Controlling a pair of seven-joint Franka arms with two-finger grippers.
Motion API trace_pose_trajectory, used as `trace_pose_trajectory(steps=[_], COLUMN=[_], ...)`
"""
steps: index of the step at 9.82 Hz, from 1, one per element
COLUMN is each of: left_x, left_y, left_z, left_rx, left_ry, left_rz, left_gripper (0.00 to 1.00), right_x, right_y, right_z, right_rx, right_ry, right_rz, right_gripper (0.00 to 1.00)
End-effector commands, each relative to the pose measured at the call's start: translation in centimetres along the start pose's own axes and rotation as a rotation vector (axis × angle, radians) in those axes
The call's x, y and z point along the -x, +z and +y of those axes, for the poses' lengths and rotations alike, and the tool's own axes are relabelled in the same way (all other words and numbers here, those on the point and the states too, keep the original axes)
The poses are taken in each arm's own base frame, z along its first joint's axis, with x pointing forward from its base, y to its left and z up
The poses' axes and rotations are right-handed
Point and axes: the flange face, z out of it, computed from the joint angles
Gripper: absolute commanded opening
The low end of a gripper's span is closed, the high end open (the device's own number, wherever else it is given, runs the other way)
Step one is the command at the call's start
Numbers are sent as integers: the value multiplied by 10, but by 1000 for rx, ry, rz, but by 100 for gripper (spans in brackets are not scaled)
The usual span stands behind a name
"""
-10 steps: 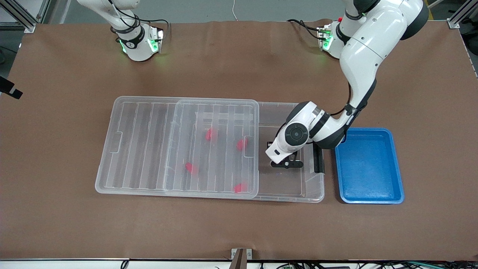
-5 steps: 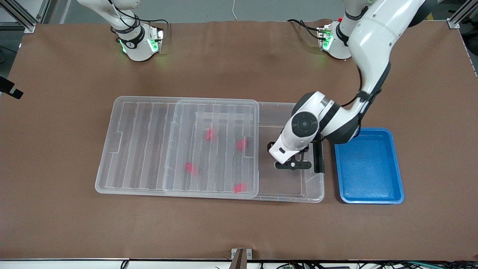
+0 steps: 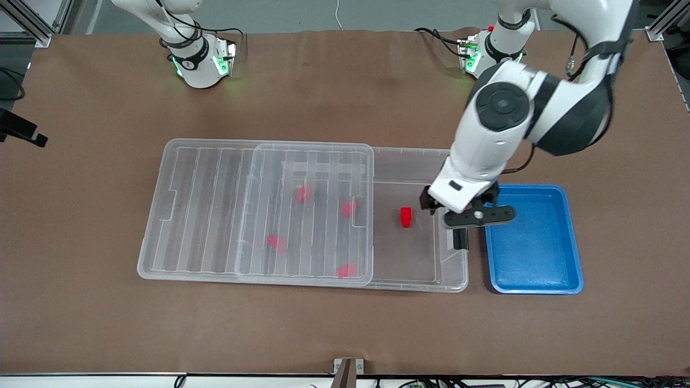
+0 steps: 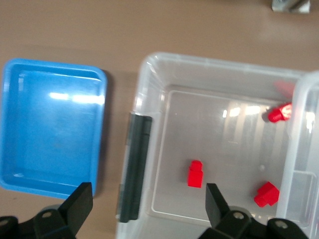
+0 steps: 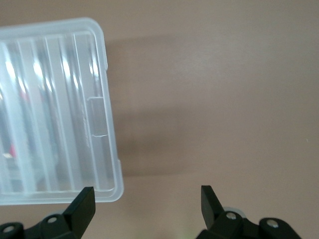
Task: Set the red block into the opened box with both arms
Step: 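Raise the left gripper away from the box toward its rest side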
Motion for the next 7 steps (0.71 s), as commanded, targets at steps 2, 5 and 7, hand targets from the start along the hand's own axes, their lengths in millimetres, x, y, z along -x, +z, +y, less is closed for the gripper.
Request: trace_pose_trajectory(steps=[2, 5, 7], left_x=[-7, -6, -1], left_y=[-48, -101, -119], left_z=[-67, -115, -143], left_rx=[-69, -79, -37], left_ry=[35, 100, 75], left_rz=[-35, -39, -73], left_gripper=[100, 100, 100], right_x=[-40, -38, -33], right_y=[126, 200, 227], right_z=[11, -22, -35], right_rx=[-20, -7, -1], right_ry=[-112, -165, -183], right_rz=[-67, -27, -12], right_gripper=[0, 0, 0])
